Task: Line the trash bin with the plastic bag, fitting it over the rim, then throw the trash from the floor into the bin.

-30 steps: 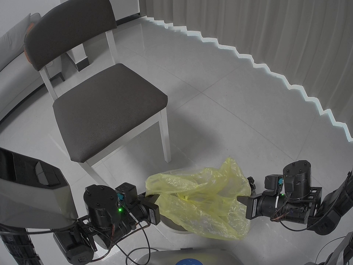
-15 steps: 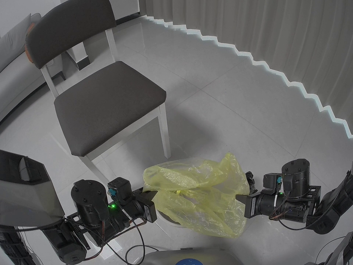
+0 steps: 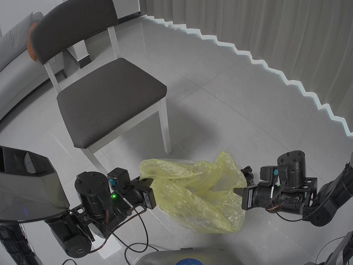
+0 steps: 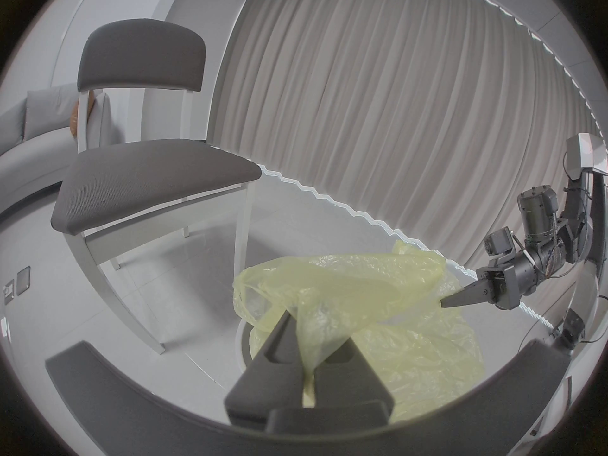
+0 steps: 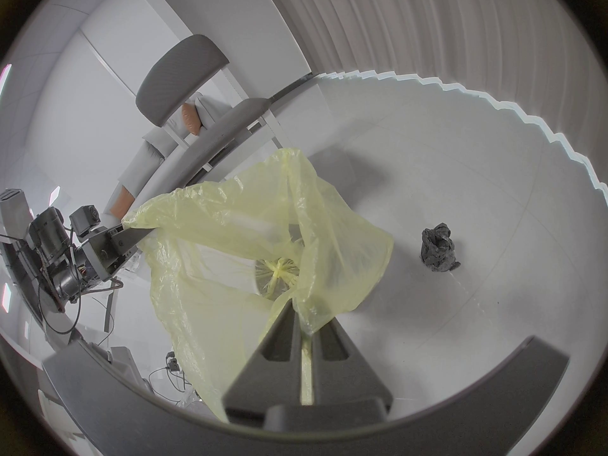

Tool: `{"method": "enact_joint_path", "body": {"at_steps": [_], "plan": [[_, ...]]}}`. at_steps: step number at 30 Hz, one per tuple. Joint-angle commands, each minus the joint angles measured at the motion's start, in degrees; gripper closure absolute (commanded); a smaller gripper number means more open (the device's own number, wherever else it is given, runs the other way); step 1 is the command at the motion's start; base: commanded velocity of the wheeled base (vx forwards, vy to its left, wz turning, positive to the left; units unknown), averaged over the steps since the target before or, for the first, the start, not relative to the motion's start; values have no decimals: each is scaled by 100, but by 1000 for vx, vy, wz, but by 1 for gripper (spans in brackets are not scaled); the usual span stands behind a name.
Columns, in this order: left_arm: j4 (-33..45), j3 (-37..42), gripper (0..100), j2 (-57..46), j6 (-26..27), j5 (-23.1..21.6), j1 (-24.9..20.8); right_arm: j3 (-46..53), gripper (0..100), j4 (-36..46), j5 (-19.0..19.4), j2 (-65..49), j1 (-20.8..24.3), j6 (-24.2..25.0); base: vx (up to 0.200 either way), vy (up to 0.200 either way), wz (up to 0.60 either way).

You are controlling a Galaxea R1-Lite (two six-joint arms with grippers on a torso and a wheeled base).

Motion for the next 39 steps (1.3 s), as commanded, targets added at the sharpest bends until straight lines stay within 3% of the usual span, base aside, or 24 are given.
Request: {"method": "enact_joint_path", "body": {"at_steps": [1,7,14,21,27,39], "plan": [[-85,-263,100,260,-55,5,87,-310,100,230,11,13,-71,-6,0,0,0],[-85,-439,100,682,-134,-12,166,-749,100,880,266,66,-123,-6,0,0,0],[-85,-430,100,893,-749,-3,219,-1241,100,1082,301,637,-352,-436,0,0,0],[-93,-123,100,875,-793,-3,148,-1312,100,1645,292,663,-378,-489,0,0,0],[-93,97,100,998,-1127,41,-19,-1268,100,1671,283,734,-317,-480,0,0,0],[-102,115,100,1086,-1355,32,78,-1048,100,1680,204,945,-106,-489,0,0,0]]}}
